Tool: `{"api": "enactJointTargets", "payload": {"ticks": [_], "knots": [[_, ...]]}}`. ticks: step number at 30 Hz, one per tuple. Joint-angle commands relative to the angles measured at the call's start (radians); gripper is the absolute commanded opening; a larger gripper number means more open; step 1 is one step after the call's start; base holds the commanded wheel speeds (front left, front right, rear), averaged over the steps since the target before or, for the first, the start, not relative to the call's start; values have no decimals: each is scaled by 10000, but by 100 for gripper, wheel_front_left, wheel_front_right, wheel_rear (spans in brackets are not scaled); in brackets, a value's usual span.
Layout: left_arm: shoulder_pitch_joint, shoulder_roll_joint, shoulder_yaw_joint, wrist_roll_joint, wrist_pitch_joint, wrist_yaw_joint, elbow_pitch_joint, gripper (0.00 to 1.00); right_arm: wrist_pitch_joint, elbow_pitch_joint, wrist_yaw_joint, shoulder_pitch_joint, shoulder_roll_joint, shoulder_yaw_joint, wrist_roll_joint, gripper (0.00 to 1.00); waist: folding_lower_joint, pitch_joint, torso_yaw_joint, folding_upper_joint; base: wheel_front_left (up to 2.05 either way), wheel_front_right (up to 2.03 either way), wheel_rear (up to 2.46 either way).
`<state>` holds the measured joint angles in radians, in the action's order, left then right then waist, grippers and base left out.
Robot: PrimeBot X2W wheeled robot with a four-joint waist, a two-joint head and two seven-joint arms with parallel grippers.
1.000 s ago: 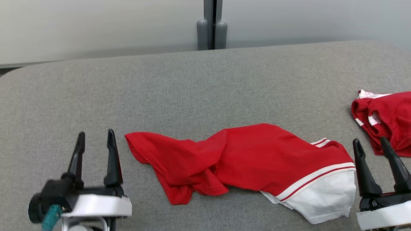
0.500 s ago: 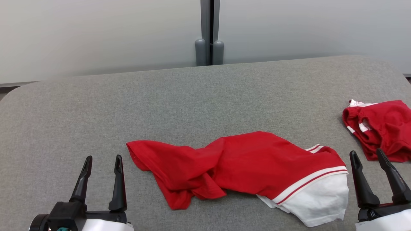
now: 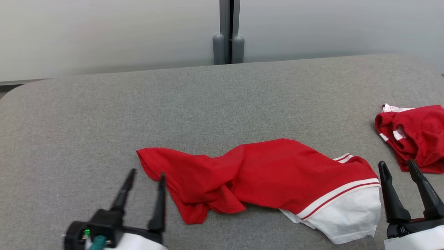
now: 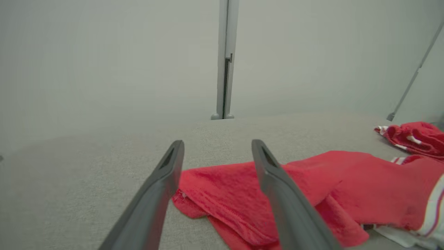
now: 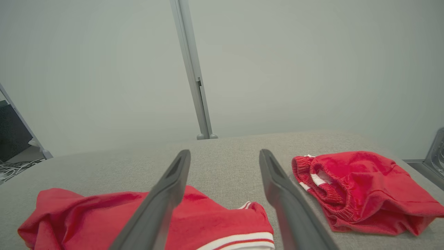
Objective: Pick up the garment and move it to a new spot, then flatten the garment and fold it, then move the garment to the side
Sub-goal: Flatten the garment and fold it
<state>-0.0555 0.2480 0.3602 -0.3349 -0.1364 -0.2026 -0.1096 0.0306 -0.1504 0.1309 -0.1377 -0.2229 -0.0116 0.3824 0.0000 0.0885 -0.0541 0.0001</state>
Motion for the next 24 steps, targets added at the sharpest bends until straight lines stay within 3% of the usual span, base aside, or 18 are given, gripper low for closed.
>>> {"api": "enactJointTargets", "payload": {"ticks": [1,7,14,15,16,17,24], "knots": [[138,-39,103,38,64,87,75,100,54,-26,-4,116,2,-7,60,100,0,70,-20,-1,0,0,0],[780,-460,1186,-162,764,929,1547,100,139,84,-4,317,-3,-171,160,100,0,429,-273,-1,0,0,0],[1482,-820,1465,-295,891,1244,3198,100,287,205,-4,489,77,-141,209,100,0,745,-516,-1,0,0,0],[1601,-799,1433,-240,804,1222,3328,59,309,213,-4,502,104,-113,231,100,0,791,-524,-1,0,0,0],[1688,-781,1394,-195,753,1182,3459,4,333,230,-4,508,127,-109,240,100,0,810,-530,-1,0,0,0],[1760,-748,1335,-163,659,1127,3537,0,357,231,-3,508,144,-80,243,100,0,845,-531,-1,0,0,0],[2274,-295,713,-23,176,714,2978,0,519,293,-4,534,229,151,310,100,0,1010,-394,-1,0,0,0]]}}
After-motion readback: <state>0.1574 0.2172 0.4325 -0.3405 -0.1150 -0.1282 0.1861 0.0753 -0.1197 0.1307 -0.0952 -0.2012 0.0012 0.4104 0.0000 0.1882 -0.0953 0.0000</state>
